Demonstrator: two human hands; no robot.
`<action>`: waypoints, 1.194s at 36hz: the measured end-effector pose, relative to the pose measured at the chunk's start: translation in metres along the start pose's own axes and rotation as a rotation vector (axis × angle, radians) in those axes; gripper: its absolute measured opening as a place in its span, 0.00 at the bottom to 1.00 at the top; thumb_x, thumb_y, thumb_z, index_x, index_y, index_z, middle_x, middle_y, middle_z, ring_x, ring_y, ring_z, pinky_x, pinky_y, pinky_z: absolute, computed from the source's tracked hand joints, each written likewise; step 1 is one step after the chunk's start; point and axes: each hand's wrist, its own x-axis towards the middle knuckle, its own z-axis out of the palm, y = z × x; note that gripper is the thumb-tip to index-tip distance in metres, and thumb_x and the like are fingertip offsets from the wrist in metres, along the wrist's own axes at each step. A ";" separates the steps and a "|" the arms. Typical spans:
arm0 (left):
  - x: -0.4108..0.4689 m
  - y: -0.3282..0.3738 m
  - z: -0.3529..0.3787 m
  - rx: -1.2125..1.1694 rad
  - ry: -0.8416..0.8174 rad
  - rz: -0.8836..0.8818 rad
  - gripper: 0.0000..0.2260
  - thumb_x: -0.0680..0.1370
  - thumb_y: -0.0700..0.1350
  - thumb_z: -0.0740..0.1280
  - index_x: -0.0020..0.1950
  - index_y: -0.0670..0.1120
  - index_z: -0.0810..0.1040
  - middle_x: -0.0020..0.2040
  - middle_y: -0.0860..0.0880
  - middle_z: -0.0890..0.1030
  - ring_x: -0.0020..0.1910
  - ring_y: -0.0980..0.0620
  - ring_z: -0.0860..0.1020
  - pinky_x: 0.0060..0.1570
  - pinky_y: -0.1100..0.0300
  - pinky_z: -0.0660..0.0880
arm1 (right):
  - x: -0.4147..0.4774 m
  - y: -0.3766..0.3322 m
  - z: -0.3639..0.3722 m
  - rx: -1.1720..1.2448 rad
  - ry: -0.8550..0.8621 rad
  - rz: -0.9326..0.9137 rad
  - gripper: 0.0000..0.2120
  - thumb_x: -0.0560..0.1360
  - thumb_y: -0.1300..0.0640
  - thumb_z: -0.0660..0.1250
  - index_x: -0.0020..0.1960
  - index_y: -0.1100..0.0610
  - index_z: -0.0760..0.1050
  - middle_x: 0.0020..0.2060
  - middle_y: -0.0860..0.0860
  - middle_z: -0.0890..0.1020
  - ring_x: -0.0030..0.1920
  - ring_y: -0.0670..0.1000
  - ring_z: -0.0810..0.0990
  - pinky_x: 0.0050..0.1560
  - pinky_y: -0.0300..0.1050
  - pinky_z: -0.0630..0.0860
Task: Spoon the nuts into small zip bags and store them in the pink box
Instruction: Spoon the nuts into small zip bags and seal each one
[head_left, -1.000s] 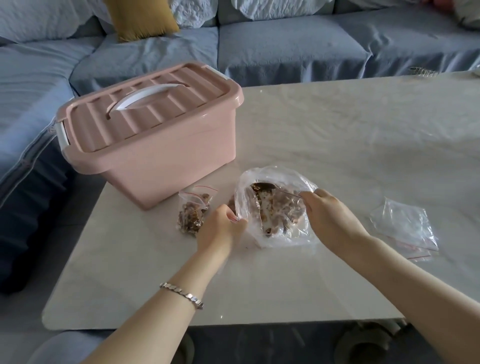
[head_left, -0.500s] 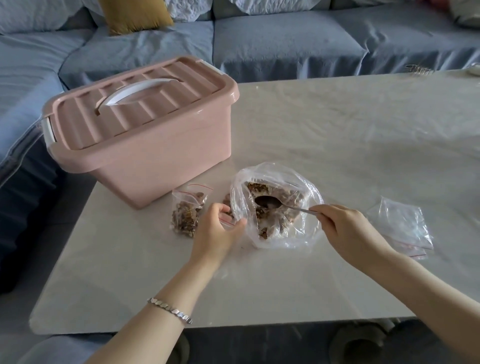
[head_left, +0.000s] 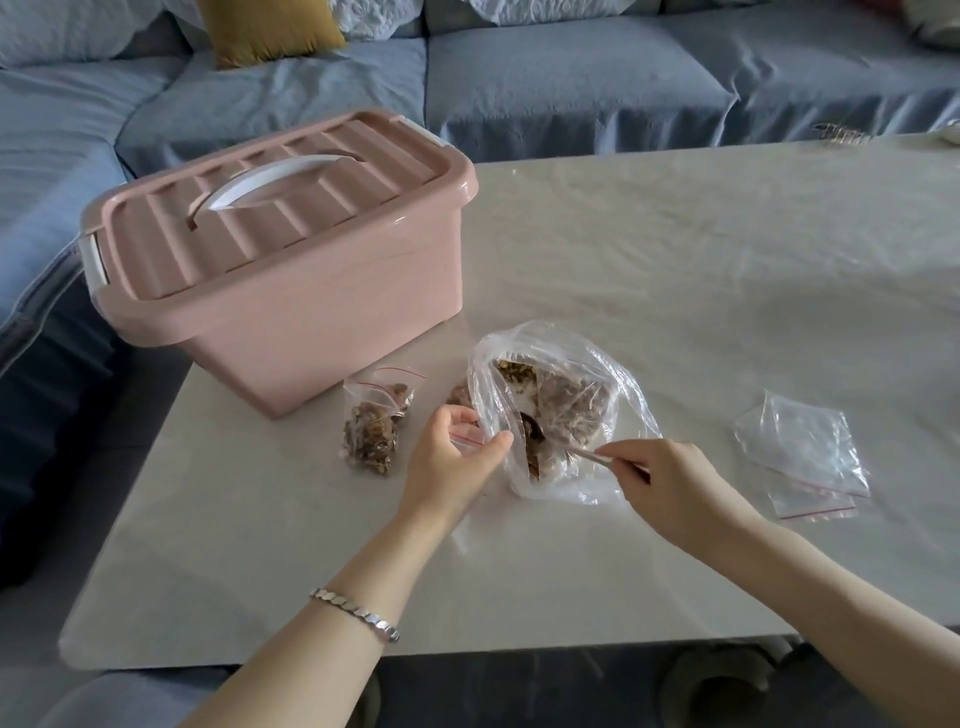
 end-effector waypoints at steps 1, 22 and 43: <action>-0.001 0.001 0.000 -0.016 -0.005 0.002 0.12 0.71 0.44 0.73 0.51 0.46 0.72 0.40 0.56 0.73 0.36 0.62 0.72 0.29 0.77 0.68 | 0.000 -0.001 0.001 0.047 -0.049 0.029 0.12 0.78 0.61 0.58 0.49 0.54 0.81 0.31 0.55 0.76 0.30 0.53 0.69 0.31 0.42 0.64; -0.021 0.004 -0.023 0.102 -0.023 0.328 0.21 0.66 0.48 0.77 0.54 0.51 0.71 0.41 0.55 0.80 0.46 0.63 0.75 0.47 0.78 0.64 | -0.020 0.013 -0.035 0.946 0.110 0.370 0.06 0.76 0.65 0.62 0.44 0.64 0.78 0.29 0.56 0.82 0.22 0.47 0.73 0.23 0.38 0.75; -0.021 0.018 -0.010 0.296 -0.155 0.386 0.27 0.64 0.52 0.78 0.58 0.49 0.73 0.45 0.60 0.74 0.45 0.59 0.74 0.43 0.75 0.65 | -0.004 -0.034 -0.087 0.845 0.058 0.213 0.13 0.79 0.60 0.59 0.39 0.63 0.76 0.25 0.55 0.81 0.22 0.48 0.77 0.23 0.34 0.73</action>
